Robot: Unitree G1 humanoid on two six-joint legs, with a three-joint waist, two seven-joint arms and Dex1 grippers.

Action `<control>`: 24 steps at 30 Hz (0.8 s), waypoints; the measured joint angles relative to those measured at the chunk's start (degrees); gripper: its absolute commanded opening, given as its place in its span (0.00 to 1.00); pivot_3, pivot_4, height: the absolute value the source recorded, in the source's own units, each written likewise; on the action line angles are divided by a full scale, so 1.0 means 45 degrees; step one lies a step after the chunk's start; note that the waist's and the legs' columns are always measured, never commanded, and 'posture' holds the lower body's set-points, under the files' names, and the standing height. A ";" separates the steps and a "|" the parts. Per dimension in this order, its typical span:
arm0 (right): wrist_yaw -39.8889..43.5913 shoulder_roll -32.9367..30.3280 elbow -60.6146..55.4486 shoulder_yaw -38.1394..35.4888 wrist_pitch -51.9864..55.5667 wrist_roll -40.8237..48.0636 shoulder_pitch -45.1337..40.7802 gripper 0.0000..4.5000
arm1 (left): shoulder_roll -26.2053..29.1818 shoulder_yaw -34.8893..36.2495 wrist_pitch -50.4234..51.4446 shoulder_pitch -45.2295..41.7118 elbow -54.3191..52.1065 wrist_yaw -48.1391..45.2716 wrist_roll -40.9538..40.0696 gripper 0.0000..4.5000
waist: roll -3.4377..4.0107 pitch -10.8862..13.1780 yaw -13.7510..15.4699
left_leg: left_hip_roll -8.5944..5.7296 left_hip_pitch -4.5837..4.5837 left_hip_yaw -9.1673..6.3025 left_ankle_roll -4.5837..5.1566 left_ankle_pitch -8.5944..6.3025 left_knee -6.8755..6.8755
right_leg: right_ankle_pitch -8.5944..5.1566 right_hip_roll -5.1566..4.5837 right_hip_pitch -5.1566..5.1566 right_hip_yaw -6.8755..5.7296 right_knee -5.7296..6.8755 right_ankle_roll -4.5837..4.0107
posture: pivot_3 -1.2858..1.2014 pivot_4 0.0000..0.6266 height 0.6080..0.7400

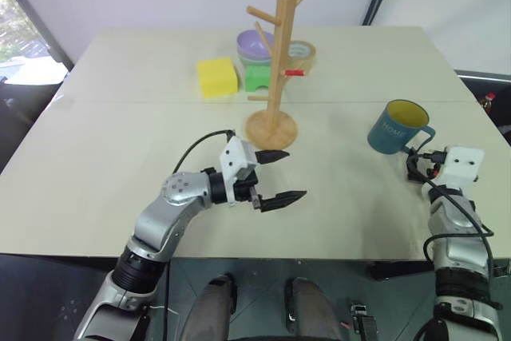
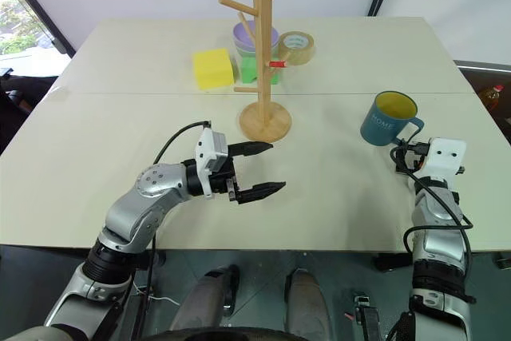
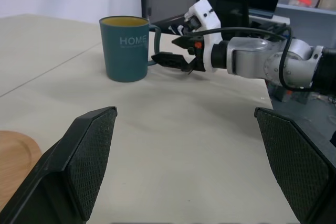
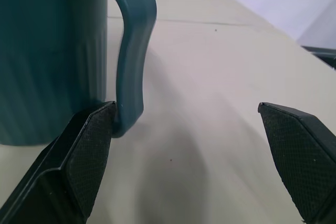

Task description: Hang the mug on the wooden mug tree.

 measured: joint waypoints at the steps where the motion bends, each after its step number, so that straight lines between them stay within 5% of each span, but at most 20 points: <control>1: 0.0007 0.0000 0.0296 0.0038 -0.0121 -0.0022 -0.0186 0.99 | -0.0003 0.0000 -0.0002 -0.0009 0.0001 -0.0001 0.0001 1.00 | 0.0000 0.0000 -0.0019 | 0.0000 0.0000 0.0000 0.0000 0.0000 0.0000 | 0.0000 0.0000 0.0000 -0.0001 0.0000 0.0000 | 0.52 0.24 1.00; 3: 0.0011 -0.0001 0.0732 0.0057 -0.0344 -0.0071 -0.0480 0.99 | -0.0009 0.0002 -0.0008 -0.0029 0.0001 -0.0003 0.0001 1.00 | 0.0000 0.0000 -0.0049 | -0.0001 0.0000 -0.0001 0.0000 0.0000 0.0000 | 0.0001 0.0001 0.0000 0.0000 0.0001 0.0001 | 0.52 0.24 1.00; 6: 0.0061 -0.0002 0.1479 0.0076 -0.0740 -0.0083 -0.0979 0.80 | -0.0019 0.0006 -0.0039 -0.0098 0.0013 -0.0005 0.0001 1.00 | 0.0000 0.0000 -0.0144 | -0.0001 0.0000 -0.0002 0.0001 0.0001 0.0000 | 0.0002 0.0003 0.0001 0.0000 0.0003 0.0003 | 0.52 0.24 1.00; 13: 0.0731 -0.0002 0.2323 0.0326 -0.1354 -0.0018 -0.1396 0.01 | 0.0050 0.0140 -0.0235 -0.0135 0.0069 0.0025 0.0012 1.00 | 0.0000 0.0000 -0.0238 | -0.0002 0.0004 -0.0004 0.0002 0.0001 0.0000 | 0.0010 0.0005 0.0004 0.0002 0.0008 0.0018 | 0.52 0.24 1.00; 24: 0.1695 -0.0037 0.1369 0.0614 -0.1548 0.0019 -0.0795 0.01 | 0.0337 0.0476 -0.0594 0.0047 0.0396 0.0171 0.0056 1.00 | 0.0001 0.0000 -0.0232 | -0.0001 0.0024 -0.0006 0.0001 0.0001 0.0004 | 0.0006 0.0007 0.0017 0.0007 0.0025 0.0015 | 0.52 0.24 1.00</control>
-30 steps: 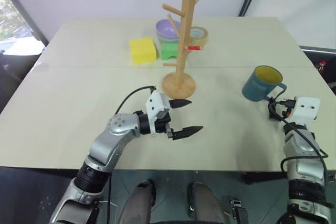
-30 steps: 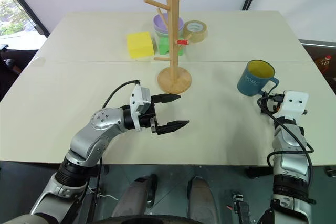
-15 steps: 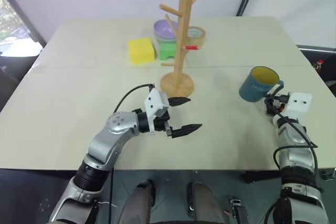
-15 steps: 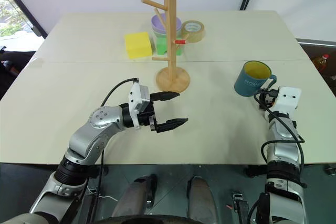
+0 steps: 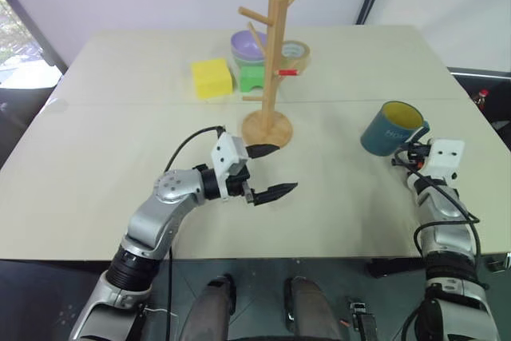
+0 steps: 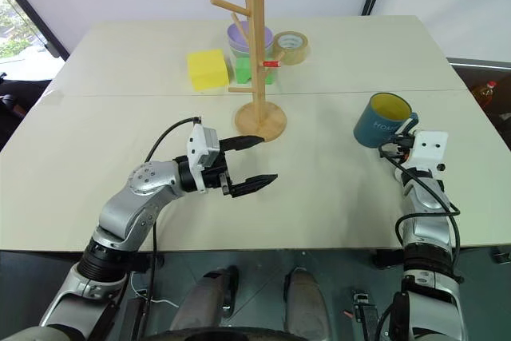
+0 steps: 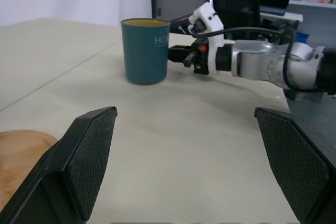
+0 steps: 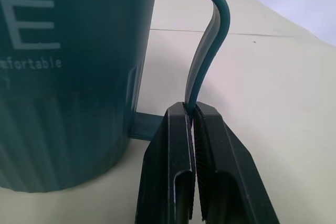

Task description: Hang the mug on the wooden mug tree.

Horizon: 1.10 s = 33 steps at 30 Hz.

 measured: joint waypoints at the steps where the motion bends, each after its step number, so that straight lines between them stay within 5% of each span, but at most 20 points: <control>1: 0.0198 -0.0045 -0.0435 0.0121 0.0003 -0.0013 0.0238 0.01 | 0.0055 0.0039 -0.0042 0.0014 0.0101 0.0031 0.0034 1.00 | 0.0002 0.0001 -0.0004 | -0.0001 0.0000 0.0000 0.0000 0.0000 0.0000 | 0.0001 0.0000 -0.0002 0.0001 0.0001 0.0002 | 0.52 0.24 1.00; 10: 0.3766 -0.2488 -0.6817 0.1122 0.2256 0.1269 0.1292 0.01 | 0.1021 0.1625 -0.1073 0.0182 0.1801 0.0166 0.0276 1.00 | 0.0013 0.0006 0.0002 | 0.0014 0.0005 -0.0007 -0.0001 0.0000 0.0009 | -0.0035 0.0002 -0.0026 0.0003 0.0056 0.0041 | 0.52 0.24 1.00; 15: 0.5678 -0.4168 -0.9583 0.2348 0.4866 0.2436 -0.0473 0.01 | 0.1582 0.2586 -0.1812 0.0131 0.2908 -0.0068 0.0330 1.00 | 0.0008 0.0008 0.0006 | 0.0023 -0.0001 -0.0006 -0.0004 -0.0002 0.0011 | -0.0035 -0.0007 -0.0030 0.0000 0.0044 0.0038 | 0.52 0.24 1.00; 21: 0.6638 -0.4504 -0.9933 0.4117 0.7028 0.2472 -0.3191 0.01 | 0.2116 0.3312 -0.1952 -0.0104 0.2960 -0.1077 -0.0486 1.00 | 0.0005 0.0008 0.0064 | 0.0020 -0.0092 -0.0030 -0.0004 -0.0004 0.0005 | -0.0003 -0.0020 -0.0070 -0.0020 -0.0041 -0.0003 | 0.52 0.24 1.00; 33: 0.7709 -0.4438 -0.7788 0.5497 0.6940 0.1070 -0.4966 0.01 | 0.2851 0.4005 -0.0129 0.0226 0.0646 -0.1310 -0.2118 1.00 | 0.0006 0.0009 0.0006 | -0.0014 -0.0197 -0.0024 -0.0005 0.0000 0.0015 | 0.0071 -0.0011 -0.0159 -0.0019 -0.0054 0.0110 | 0.52 0.24 1.00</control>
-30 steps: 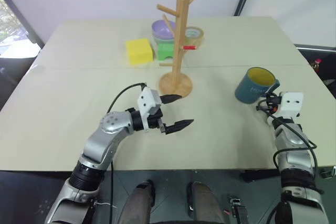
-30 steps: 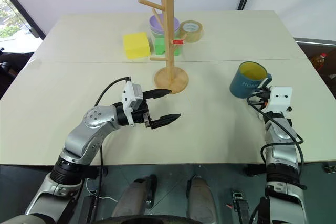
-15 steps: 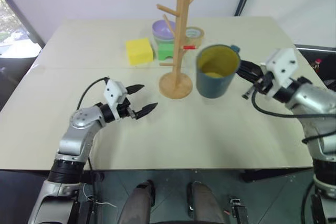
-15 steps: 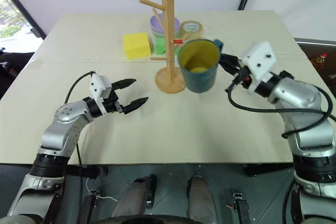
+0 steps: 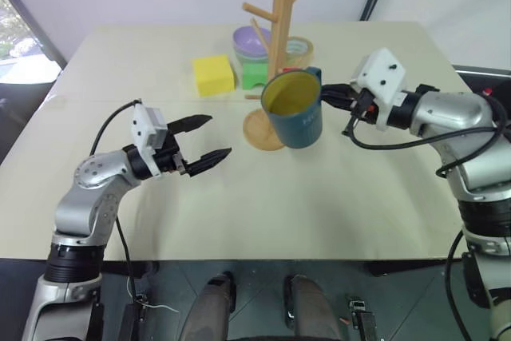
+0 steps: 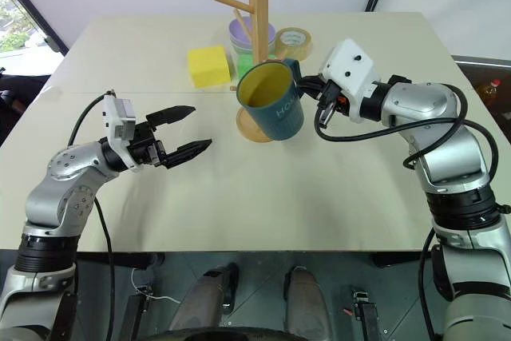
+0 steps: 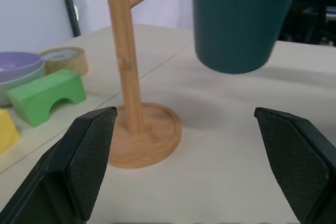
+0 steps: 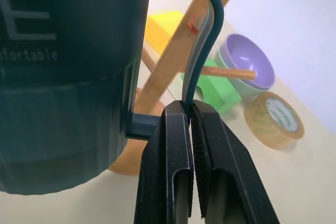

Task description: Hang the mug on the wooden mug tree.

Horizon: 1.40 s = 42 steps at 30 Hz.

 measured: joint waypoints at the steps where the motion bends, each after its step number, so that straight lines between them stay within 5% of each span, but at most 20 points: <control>1: 0.0069 0.0026 0.0211 0.0040 -0.0123 -0.0114 -0.0087 0.01 | 0.0023 0.0002 0.0090 0.0011 -0.0109 0.0010 -0.0077 1.00 | 0.0000 0.0000 -0.0004 | 0.0000 0.0000 0.0001 0.0000 0.0001 0.0004 | 0.0001 0.0000 0.0000 0.0000 0.0001 -0.0003 | 0.52 0.24 1.00; 21: 0.0733 0.1478 0.3543 0.0872 -0.1876 -0.1892 -0.1930 0.01 | 0.0083 0.0419 0.0767 -0.0071 -0.0890 0.0537 -0.0980 1.00 | 0.0000 0.0000 -0.0031 | 0.0003 0.0008 0.0010 -0.0007 0.0006 0.0034 | 0.0012 0.0013 0.0001 0.0004 0.0036 -0.0012 | 0.52 0.24 1.00; 24: 0.0765 0.1547 0.3713 0.0888 -0.1994 -0.2072 -0.2080 0.23 | 0.0083 0.0420 0.0778 -0.0070 -0.0893 0.0573 -0.0980 1.00 | 0.0000 0.0000 -0.0025 | 0.0003 0.0008 0.0009 -0.0008 0.0007 0.0043 | 0.0012 0.0013 0.0001 0.0004 0.0046 -0.0011 | 0.52 0.24 1.00; 28: 0.0762 0.1642 0.3812 0.0882 -0.2081 -0.2168 -0.2125 0.68 | 0.0082 0.0419 0.0779 -0.0071 -0.0893 0.0630 -0.0980 1.00 | 0.0000 0.0000 -0.0027 | 0.0003 0.0007 0.0010 -0.0008 0.0006 0.0082 | 0.0012 0.0013 0.0001 0.0006 0.0084 -0.0011 | 0.52 0.24 1.00; 33: 0.0512 0.1543 0.3730 0.0493 -0.2327 -0.2162 -0.1954 0.68 | 0.0073 0.0418 0.0789 -0.0078 -0.0899 0.0821 -0.0975 1.00 | 0.0001 0.0000 -0.0025 | 0.0004 0.0006 0.0004 -0.0007 0.0005 0.0162 | 0.0007 0.0014 0.0006 0.0009 0.0148 -0.0021 | 0.52 0.24 1.00; 42: -0.0903 0.1993 0.2326 -0.3704 -0.1521 0.0103 0.1762 0.68 | -0.0405 0.1220 0.0337 0.0906 -0.0237 0.3176 0.0182 1.00 | -0.0001 -0.0004 -0.0021 | 0.0009 0.0045 0.0001 -0.0005 0.0004 0.0174 | -0.0006 0.0015 0.0049 0.0019 0.0149 -0.0062 | 0.52 0.24 1.00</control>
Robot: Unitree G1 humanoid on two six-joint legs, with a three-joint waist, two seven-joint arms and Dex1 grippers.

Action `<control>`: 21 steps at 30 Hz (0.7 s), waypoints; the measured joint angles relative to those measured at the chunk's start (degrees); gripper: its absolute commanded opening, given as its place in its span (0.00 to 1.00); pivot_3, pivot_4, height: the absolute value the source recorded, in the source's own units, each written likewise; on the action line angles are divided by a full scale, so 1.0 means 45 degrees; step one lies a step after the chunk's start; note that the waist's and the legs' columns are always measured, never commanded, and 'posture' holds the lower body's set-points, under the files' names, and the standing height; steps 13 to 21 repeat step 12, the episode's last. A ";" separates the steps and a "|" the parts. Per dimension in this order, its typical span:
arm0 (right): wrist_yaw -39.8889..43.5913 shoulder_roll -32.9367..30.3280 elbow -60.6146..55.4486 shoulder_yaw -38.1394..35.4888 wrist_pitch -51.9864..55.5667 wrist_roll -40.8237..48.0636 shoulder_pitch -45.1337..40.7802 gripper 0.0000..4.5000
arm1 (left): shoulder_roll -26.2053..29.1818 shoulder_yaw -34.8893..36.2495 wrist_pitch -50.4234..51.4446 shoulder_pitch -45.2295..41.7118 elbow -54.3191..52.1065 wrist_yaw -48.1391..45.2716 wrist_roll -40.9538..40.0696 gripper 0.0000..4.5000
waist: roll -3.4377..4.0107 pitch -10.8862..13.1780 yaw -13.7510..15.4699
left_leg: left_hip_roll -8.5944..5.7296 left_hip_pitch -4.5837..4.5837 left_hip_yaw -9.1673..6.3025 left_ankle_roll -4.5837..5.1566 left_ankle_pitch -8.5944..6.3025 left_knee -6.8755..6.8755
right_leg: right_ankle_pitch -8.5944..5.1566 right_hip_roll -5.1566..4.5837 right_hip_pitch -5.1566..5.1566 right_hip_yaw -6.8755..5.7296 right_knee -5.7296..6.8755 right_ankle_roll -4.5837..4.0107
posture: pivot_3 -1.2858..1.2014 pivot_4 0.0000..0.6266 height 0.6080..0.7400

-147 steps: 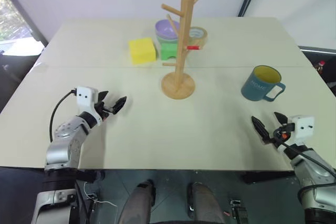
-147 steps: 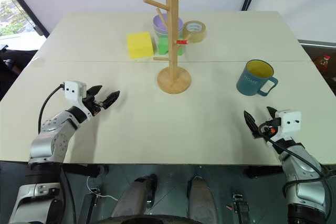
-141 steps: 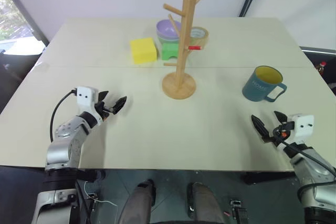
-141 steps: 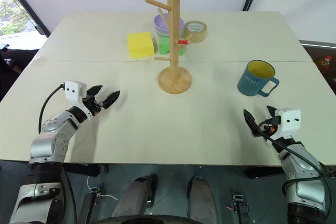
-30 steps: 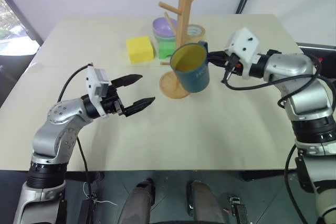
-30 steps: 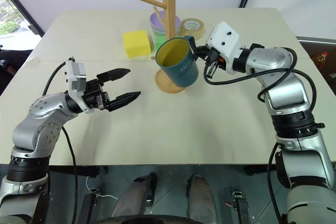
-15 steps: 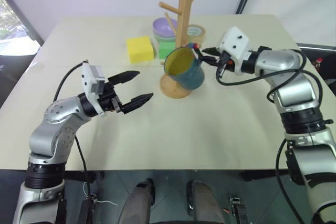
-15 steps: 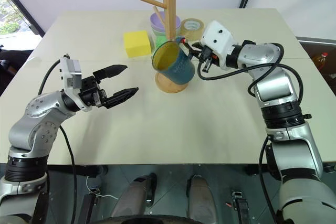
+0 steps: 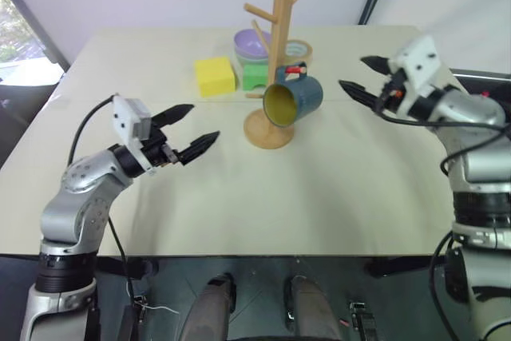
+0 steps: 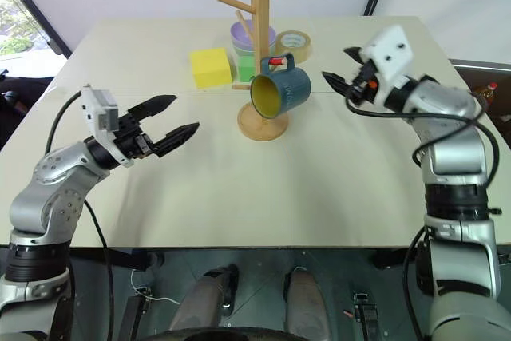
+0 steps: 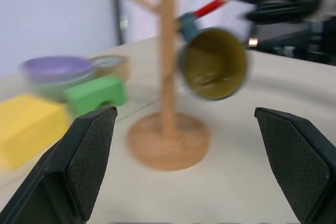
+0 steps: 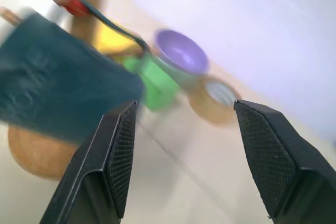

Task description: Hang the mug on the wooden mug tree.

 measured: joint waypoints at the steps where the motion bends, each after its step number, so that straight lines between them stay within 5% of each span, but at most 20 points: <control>1: -0.0165 0.0297 -0.0078 -0.0168 -0.0001 0.0225 0.0495 0.68 | -0.0235 0.0091 -0.0152 0.0173 0.0243 0.0293 0.0148 1.00 | 0.0000 0.0000 -0.0018 | 0.0004 0.0007 0.0005 0.0000 0.0000 0.0000 | 0.0001 0.0001 0.0000 0.0001 0.0008 0.0001 | 0.52 0.24 1.00; 10: -0.1428 0.3122 0.0096 0.0016 -0.1561 0.0367 0.3217 0.68 | -0.1501 0.0777 -0.1770 0.1686 0.2578 0.2018 0.1414 1.00 | 0.0007 0.0000 0.0010 | 0.0015 0.0044 0.0010 -0.0001 0.0000 0.0020 | 0.0018 0.0014 0.0030 0.0010 0.0009 -0.0038 | 0.52 0.24 1.00; 21: -0.1447 0.3325 0.0318 0.0087 -0.1737 0.0367 0.3269 0.68 | -0.1534 0.0785 -0.1848 0.1887 0.2753 0.2151 0.1571 1.00 | 0.0007 0.0000 0.0031 | 0.0016 0.0043 0.0009 -0.0002 0.0000 0.0021 | 0.0019 0.0012 0.0030 0.0011 0.0007 -0.0040 | 0.52 0.24 1.00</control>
